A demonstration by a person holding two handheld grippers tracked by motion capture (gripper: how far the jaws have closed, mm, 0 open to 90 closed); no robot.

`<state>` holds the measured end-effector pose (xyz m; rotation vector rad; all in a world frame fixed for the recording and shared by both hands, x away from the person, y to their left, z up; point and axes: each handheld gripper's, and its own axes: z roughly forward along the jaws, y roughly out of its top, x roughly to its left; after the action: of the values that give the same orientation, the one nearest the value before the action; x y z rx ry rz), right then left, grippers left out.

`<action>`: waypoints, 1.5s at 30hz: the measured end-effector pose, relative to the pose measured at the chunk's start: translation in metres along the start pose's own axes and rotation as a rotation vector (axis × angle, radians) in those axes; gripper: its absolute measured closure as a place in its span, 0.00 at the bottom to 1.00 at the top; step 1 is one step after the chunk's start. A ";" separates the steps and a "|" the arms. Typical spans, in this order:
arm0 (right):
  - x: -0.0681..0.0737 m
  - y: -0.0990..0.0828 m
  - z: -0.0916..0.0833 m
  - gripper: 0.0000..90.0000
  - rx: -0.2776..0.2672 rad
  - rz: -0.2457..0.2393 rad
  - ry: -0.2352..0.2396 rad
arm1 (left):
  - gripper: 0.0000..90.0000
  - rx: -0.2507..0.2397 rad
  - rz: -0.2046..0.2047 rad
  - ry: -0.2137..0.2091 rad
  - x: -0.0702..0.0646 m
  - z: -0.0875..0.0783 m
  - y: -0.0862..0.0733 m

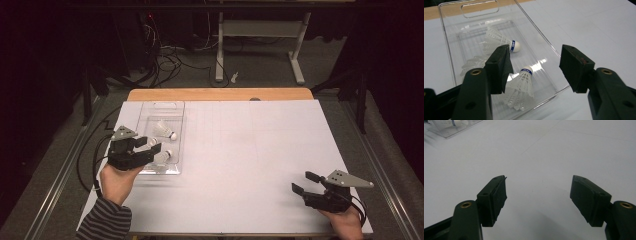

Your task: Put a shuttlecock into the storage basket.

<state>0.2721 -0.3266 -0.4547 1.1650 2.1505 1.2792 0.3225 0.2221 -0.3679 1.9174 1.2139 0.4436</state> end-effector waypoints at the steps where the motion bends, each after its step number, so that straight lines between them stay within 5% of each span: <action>1: 0.000 0.000 0.000 0.33 0.000 0.000 0.000 | 0.47 0.000 0.001 0.000 0.000 0.000 -0.001; 45: 0.000 0.000 0.000 0.33 0.001 -0.001 0.000 | 0.45 -0.066 -0.005 -0.021 -0.004 -0.017 -0.032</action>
<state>0.2722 -0.3262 -0.4548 1.1640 2.1518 1.2785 0.2907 0.2334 -0.3817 1.8576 1.1764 0.4544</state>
